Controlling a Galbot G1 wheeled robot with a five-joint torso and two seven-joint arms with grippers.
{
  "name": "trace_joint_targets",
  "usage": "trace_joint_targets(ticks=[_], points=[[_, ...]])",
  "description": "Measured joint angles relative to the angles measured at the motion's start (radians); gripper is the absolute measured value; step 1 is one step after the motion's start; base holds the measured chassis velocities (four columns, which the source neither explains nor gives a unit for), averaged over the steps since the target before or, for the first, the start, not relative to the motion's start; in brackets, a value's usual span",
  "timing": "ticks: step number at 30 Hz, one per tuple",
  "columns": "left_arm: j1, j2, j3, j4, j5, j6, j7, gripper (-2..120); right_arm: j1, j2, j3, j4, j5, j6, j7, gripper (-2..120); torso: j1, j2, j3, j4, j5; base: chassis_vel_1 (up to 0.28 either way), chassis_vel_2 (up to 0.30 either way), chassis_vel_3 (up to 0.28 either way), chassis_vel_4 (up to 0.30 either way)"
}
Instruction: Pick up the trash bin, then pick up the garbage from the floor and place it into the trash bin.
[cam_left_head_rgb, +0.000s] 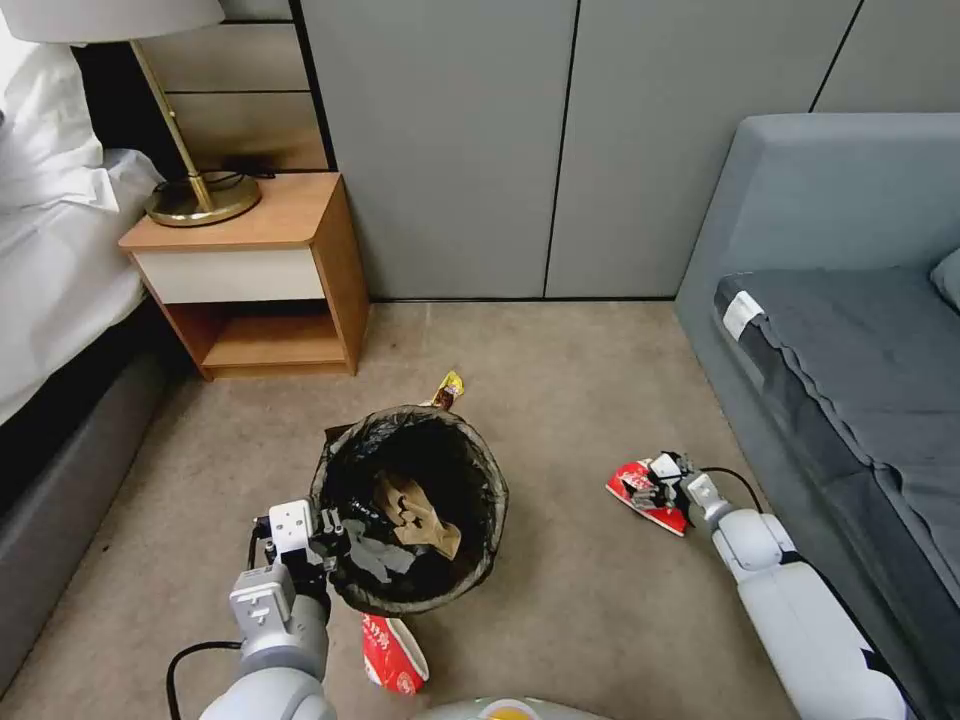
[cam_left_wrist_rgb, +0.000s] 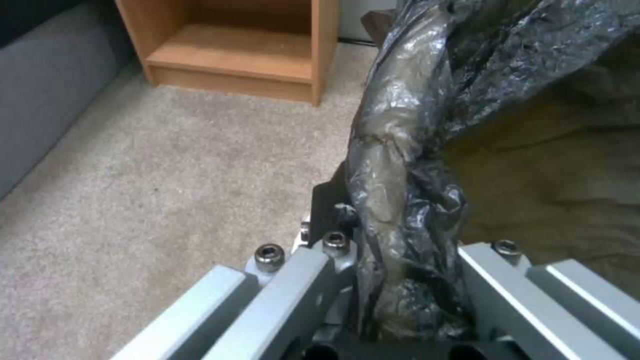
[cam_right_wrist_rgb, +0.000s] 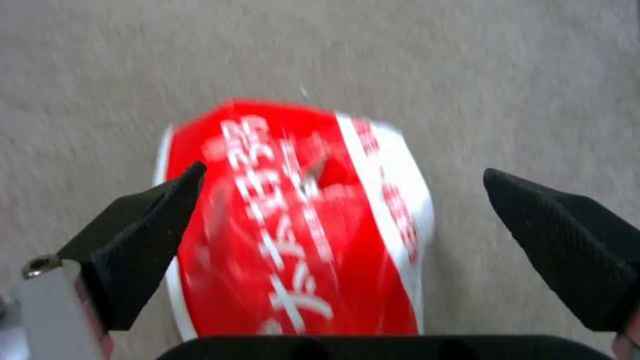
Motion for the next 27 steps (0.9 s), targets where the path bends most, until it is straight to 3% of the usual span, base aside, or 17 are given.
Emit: trace_joint_targets(ticks=[13,18,20,27], points=[[0.003,0.001,0.009,0.000,0.004,-0.003,0.000,1,-0.016,-0.008,0.055,-0.082,0.010,0.044,0.010,100,0.000,0.000,0.000,0.0001,0.0000,0.000,0.000,0.000,0.000],[0.005,0.000,0.012,0.000,0.009,-0.005,0.000,1,-0.011,-0.005,0.056,-0.098,0.071,0.046,0.034,99,0.000,0.000,0.000,0.0001,-0.0001,0.000,0.000,0.000,0.000],[0.005,0.000,0.012,0.000,0.009,-0.005,0.000,1,-0.011,-0.004,0.055,-0.098,0.080,0.049,0.036,96,0.000,0.000,0.000,0.0000,-0.0001,0.000,0.000,0.000,0.000],[0.004,0.001,0.014,0.000,0.010,-0.005,0.000,1,-0.012,0.006,0.038,-0.096,0.125,0.059,0.054,69,0.000,0.000,0.000,0.0001,-0.0002,0.000,0.000,0.000,0.000]])
